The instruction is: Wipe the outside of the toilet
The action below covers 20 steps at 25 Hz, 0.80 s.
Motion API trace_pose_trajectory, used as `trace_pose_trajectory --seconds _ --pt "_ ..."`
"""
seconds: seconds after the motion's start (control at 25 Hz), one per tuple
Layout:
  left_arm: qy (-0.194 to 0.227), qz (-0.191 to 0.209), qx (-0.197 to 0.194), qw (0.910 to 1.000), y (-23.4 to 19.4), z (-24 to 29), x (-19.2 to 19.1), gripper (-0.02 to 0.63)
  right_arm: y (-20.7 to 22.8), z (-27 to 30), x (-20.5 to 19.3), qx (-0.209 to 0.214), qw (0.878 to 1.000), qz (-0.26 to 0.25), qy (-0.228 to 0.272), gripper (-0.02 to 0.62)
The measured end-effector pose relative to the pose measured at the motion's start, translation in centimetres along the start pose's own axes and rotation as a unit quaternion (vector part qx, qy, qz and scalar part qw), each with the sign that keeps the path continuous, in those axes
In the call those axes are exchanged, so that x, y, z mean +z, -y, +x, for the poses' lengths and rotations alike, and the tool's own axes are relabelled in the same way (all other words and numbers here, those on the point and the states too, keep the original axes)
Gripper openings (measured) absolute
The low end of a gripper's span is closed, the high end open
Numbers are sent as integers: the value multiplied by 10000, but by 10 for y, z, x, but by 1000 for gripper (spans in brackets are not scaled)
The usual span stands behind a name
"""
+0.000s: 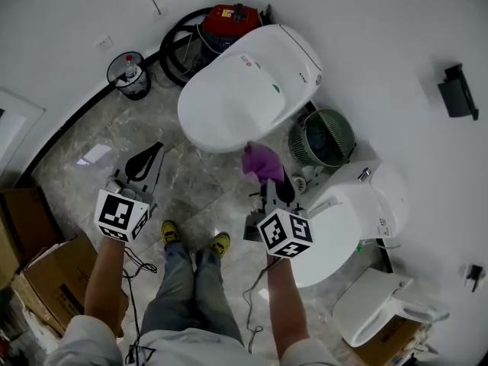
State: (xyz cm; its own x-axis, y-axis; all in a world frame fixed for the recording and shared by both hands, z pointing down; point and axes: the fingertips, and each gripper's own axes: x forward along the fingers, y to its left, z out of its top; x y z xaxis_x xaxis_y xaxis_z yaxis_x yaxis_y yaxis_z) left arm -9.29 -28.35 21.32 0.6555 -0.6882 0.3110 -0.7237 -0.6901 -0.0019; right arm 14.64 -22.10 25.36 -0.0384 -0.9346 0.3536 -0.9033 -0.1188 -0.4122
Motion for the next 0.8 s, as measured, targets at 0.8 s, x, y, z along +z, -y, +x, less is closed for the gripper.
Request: trace_pose_trajectory --seconds 0.8 --pt "536 -122 389 9977 15 -67 141 17 -54 -83 118 291 9989 -15 363 87"
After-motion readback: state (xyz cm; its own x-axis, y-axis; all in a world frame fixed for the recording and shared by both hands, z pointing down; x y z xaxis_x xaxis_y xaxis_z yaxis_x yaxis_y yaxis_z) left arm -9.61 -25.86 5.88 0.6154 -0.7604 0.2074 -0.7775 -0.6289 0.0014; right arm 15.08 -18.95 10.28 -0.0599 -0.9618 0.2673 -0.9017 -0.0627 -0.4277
